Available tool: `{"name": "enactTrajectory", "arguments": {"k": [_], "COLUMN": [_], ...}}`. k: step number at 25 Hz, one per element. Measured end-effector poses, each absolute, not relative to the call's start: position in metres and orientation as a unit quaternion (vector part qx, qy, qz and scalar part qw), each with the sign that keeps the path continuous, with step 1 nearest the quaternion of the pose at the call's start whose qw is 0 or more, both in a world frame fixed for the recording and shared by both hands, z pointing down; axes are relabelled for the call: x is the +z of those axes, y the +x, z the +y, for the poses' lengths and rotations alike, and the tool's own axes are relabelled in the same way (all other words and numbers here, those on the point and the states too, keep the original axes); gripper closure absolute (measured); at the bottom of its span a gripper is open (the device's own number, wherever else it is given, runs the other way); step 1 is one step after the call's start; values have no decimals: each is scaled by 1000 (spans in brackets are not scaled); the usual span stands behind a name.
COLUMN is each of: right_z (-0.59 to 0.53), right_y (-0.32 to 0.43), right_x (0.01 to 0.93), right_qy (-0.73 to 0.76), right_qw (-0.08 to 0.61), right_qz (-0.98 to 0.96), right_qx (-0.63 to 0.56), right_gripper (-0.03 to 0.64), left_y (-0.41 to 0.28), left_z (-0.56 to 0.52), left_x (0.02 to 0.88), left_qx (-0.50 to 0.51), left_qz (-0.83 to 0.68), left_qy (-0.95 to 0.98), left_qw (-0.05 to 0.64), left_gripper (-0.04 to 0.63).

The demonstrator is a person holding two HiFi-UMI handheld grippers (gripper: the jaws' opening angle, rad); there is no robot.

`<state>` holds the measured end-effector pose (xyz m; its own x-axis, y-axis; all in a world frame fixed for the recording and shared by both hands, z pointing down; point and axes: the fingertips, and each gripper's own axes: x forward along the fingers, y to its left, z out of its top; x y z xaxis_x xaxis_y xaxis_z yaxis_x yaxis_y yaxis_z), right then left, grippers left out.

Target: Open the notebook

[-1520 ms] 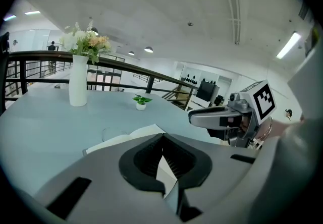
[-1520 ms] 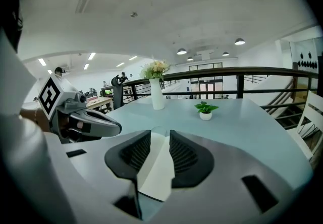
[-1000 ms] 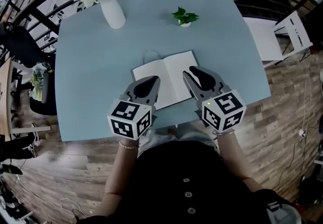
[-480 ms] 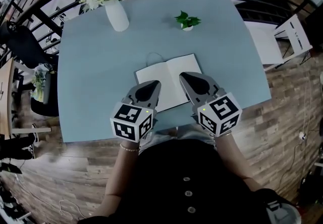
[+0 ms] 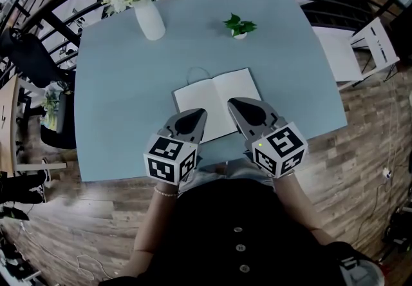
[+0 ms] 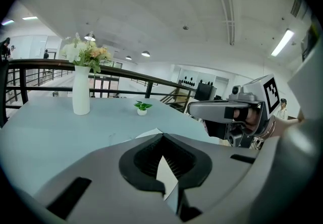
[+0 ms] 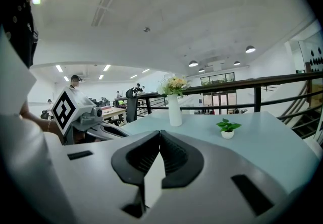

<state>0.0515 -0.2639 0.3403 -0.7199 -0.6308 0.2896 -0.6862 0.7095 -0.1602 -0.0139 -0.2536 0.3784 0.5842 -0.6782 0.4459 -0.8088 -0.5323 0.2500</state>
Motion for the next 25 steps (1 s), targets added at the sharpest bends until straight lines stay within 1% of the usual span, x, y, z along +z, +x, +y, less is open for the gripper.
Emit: {"name": "enactTrajectory", "arguments": {"k": [17,25], "right_z": [-255,-254], "right_y": [44,44], "right_x": [362,363], "right_qy": [345,349], "right_qw": [130,132], "right_qz": [-918,-916], "right_qx": [147,148], "right_gripper": [612,612], "left_y": [-8,-7], "left_z": [-247,-247], "left_x": [394,393], "left_qx": [163,162], "left_qz": [-432,-431], "left_qy": [854,856], "left_qw": [240,237], "left_gripper": [578,578]}}
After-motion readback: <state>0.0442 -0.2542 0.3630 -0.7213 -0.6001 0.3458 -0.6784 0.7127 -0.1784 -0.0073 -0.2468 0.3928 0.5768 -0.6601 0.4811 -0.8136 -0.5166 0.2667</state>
